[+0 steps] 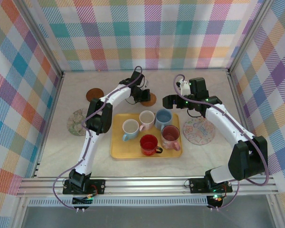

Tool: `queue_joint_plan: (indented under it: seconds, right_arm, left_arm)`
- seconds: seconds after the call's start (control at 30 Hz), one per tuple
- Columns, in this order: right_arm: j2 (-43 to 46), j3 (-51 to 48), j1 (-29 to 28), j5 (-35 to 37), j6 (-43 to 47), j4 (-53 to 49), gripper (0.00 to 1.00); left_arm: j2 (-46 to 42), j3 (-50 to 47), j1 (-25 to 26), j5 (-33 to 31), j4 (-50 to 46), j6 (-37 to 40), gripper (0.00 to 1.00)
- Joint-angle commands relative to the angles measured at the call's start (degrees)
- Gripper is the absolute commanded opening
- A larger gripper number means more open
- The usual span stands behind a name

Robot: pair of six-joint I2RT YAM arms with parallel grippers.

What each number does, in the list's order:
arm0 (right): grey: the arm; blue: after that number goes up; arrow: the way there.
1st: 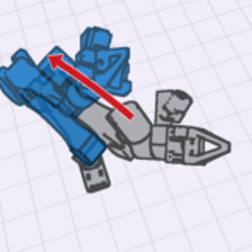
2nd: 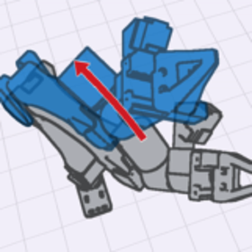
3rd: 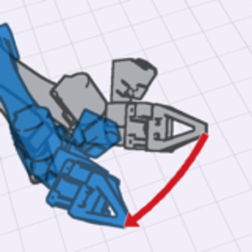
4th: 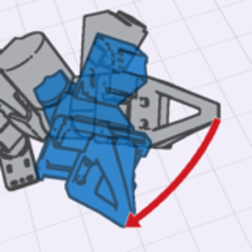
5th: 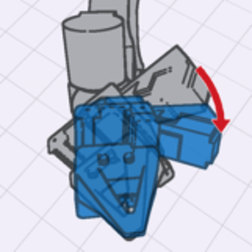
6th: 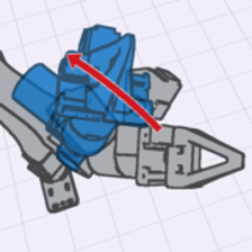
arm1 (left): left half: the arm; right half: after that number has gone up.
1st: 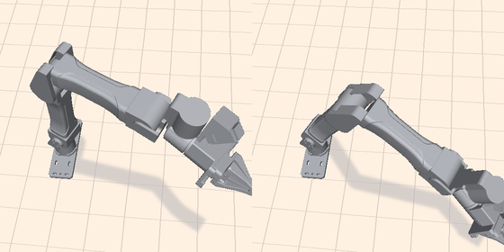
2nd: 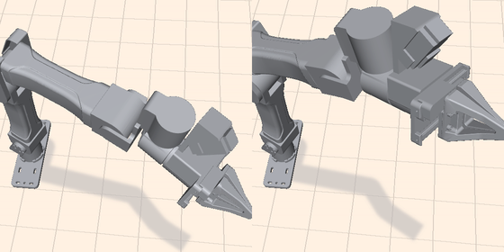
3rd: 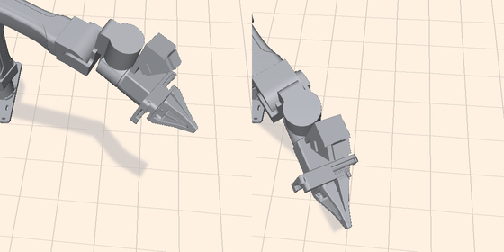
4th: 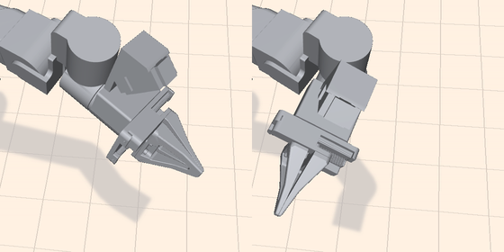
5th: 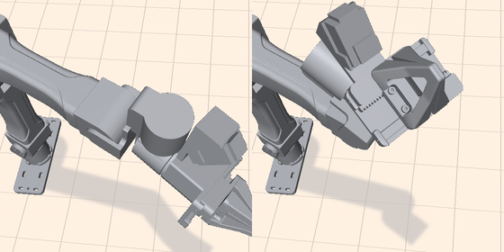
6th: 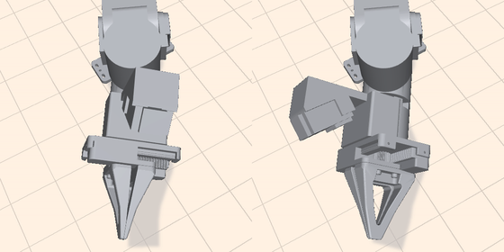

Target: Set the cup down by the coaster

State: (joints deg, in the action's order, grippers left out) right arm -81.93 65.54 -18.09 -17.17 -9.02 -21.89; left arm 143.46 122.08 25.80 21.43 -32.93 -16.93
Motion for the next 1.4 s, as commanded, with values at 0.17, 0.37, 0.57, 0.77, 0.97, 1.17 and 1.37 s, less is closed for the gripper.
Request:
queue_joint_plan:
  seconds: [0.17,0.37,0.57,0.77,0.97,1.17,1.37]
  right_arm:
    - [0.2,0.4,-0.4,-1.3,-0.5,0.9,0.99]
    - [0.5,0.6,-0.5,-1.2,-0.5,0.6,0.99]
    - [0.6,1.0,-0.5,-1.5,-0.6,0.5,0.99]
    - [0.8,2.7,-0.5,-3.2,-0.7,-0.2,0.99]
    - [0.6,4.4,-0.6,-5.4,-0.6,-1.5,0.99]
    - [-0.1,6.3,-1.4,-7.9,0.1,-2.3,0.99]
    - [-1.7,7.7,-2.7,-13.3,1.5,-1.0,0.99]
  left_arm:
    - [-0.3,5.5,0.4,0.5,-5.3,0.0,0.15]
    - [-3.3,6.6,0.4,-0.6,-5.3,0.1,0.19]
    - [-7.5,6.9,-0.3,-2.5,-6.0,0.7,0.28]
    - [-12.6,7.0,-2.0,-6.4,-8.8,2.1,0.29]
    - [-18.3,3.5,-4.5,-11.2,-11.9,5.6,0.28]
    - [-22.7,-0.8,-9.4,-11.1,-13.2,7.7,0.25]
    - [-28.5,-9.3,-12.3,-14.3,-11.0,10.1,0.18]
